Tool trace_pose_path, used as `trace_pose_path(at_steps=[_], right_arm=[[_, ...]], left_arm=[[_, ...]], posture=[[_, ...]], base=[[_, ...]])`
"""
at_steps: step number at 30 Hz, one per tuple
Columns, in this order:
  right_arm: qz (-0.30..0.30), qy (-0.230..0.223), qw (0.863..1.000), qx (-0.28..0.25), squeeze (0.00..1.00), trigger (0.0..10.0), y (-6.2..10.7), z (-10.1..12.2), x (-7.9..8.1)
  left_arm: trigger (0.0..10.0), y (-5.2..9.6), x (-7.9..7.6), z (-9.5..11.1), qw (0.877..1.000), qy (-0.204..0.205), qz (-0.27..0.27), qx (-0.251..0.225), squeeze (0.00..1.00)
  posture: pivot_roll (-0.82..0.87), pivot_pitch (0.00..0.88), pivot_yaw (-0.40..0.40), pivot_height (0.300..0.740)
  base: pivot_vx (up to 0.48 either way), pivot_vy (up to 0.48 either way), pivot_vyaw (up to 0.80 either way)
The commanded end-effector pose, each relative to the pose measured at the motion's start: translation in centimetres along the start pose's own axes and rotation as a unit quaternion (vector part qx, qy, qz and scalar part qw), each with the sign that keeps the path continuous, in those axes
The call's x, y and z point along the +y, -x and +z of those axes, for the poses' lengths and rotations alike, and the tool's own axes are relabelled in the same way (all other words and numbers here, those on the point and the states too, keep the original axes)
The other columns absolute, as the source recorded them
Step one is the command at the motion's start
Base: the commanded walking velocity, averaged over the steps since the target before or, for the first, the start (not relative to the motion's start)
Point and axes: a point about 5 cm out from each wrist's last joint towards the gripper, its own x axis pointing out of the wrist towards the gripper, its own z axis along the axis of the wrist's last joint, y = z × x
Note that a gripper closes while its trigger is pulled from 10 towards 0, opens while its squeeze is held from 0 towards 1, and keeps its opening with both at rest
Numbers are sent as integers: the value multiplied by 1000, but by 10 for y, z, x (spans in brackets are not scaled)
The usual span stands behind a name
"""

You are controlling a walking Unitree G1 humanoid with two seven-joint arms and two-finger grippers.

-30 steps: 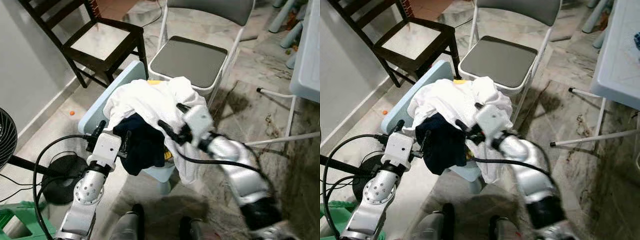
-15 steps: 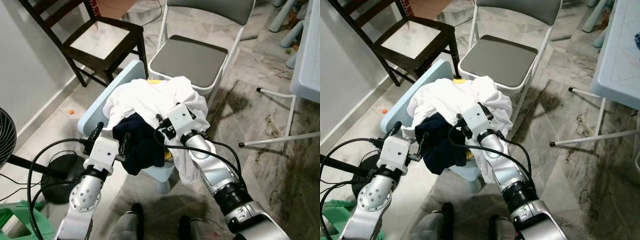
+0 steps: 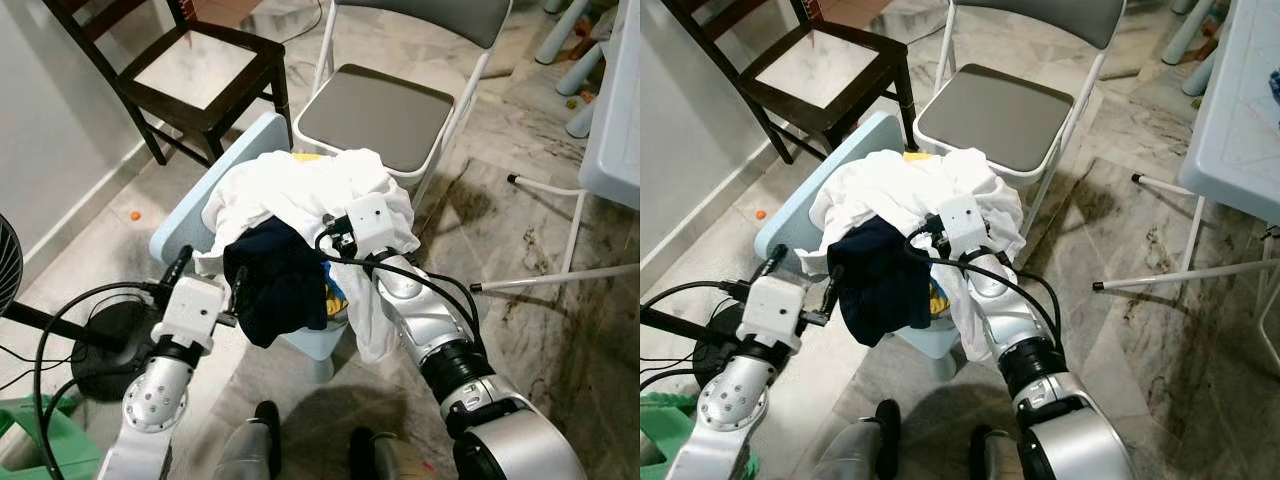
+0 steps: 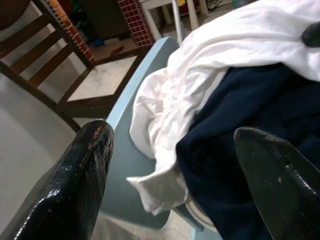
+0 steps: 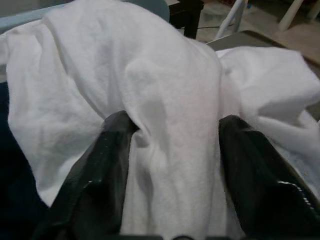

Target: Hang hanger

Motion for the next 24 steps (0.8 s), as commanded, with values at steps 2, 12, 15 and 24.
trace_pose_path(at_steps=[2,12,15,24], right_arm=[[-8,-39,999,-13,0,0,-1,2,-5],[-56,-111,985,-118,0,0,11,27,-40],[-71,-133,980,-133,0,0,17,26,-50],[3,-193,968,-158,0,0,32,29,-56]], left_arm=[[10000,4,1,-2,1000,4,18,11,0],[10000,0,-1,-3,1000,6,20,15,0],[10000,-2,0,-3,1000,4,22,14,0],[10000,-6,6,-3,1000,-1,27,15,0]], posture=[[368,331,-41,740],[346,307,-33,740],[349,304,-25,740],[338,292,-8,740]], base=[[0,0,0],[0,0,0],[0,0,0],[0,0,0]])
